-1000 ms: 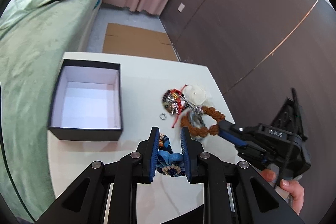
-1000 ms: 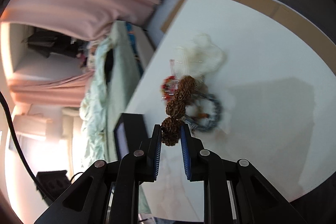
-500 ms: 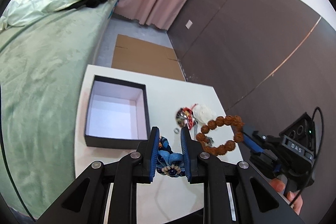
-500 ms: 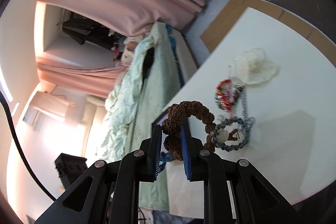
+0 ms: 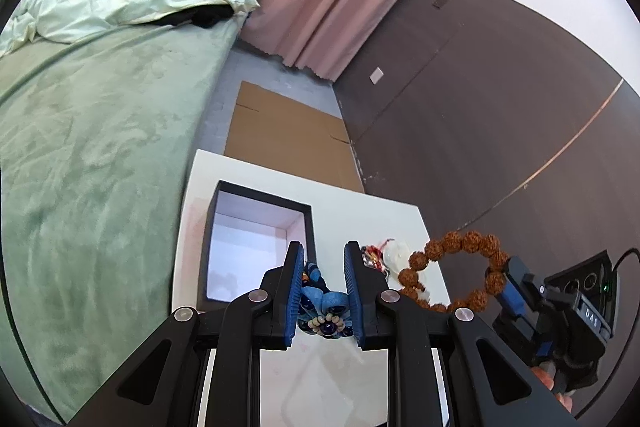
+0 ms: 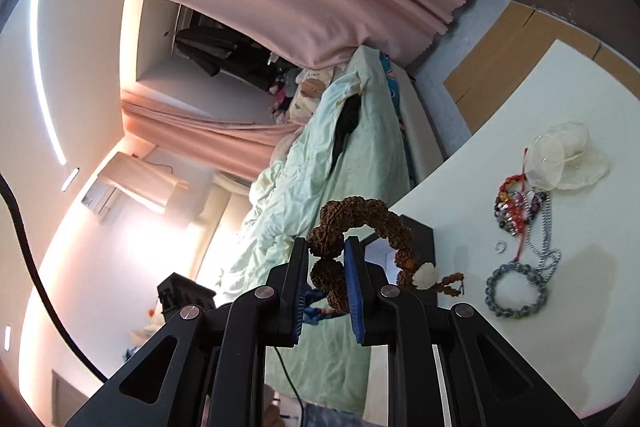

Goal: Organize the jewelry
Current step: 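Lift the brown bead bracelet with the left tool and carry it over the black box, then open the left tool to drop the brown bead bracelet into the box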

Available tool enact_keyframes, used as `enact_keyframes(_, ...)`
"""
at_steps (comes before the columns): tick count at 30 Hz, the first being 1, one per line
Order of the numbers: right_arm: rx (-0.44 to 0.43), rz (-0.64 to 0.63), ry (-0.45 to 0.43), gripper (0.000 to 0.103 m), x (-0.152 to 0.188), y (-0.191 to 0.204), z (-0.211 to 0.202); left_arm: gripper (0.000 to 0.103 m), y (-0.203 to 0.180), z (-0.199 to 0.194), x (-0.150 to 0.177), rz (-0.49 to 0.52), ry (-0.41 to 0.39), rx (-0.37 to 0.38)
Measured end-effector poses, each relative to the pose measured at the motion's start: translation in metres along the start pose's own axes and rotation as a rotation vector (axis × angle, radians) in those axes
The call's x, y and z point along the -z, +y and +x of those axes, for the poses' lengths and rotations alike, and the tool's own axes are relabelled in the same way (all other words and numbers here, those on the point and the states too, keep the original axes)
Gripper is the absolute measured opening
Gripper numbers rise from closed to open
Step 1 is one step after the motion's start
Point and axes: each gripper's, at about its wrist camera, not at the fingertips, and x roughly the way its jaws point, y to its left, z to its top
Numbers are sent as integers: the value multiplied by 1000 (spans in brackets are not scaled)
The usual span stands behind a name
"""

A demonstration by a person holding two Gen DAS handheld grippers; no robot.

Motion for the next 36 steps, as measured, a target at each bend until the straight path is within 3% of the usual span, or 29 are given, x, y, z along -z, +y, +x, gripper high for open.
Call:
enact_keyframes(4, -10, 18, 8, 20, 3, -2, 9, 22, 6, 4, -6, -31, -32, 47)
enact_keyframes(6, -13, 22, 11, 20, 4, -2, 13, 28, 10, 7, -10, -52, -43, 56)
enact_keyframes(8, -22, 26, 14, 20, 5, -2, 17, 46, 12, 12, -13, -61, -32, 56)
enact_keyframes(10, -34, 28, 20, 20, 5, -1, 23, 76, 15, 13, -14, -89, -31, 55)
enact_keyframes(12, -33, 26, 30, 20, 5, -1, 29, 83, 17, 8, -14, -109, -53, 64)
enact_keyframes(17, -53, 24, 61, 20, 9, 1, 46, 83, 22, -3, -18, -117, -76, 36)
enact_keyframes(24, -166, 56, 110, 20, 15, 0, 84, 83, 32, -16, -21, -127, -115, 9)
enact_keyframes(26, -84, 52, 156, 21, 16, -6, 102, 83, 33, -18, -20, -128, -121, 8)
enact_keyframes(27, -50, 68, 170, 30, 16, -13, 107, 83, 34, -18, -20, -125, -119, 5)
enact_keyframes(28, -19, 96, 182, 47, 17, -20, 109, 83, 34, -18, -20, -121, -118, 2)
enact_keyframes(29, 28, 140, 185, 52, 18, -31, 108, 83, 33, -18, -19, -115, -116, -1)
enact_keyframes(34, 37, 84, 157, 54, 8, -25, 84, 83, 26, -16, -16, -83, -102, -7)
enact_keyframes(36, 62, 49, 131, 62, 4, -20, 70, 83, 20, -14, -13, -60, -93, -13)
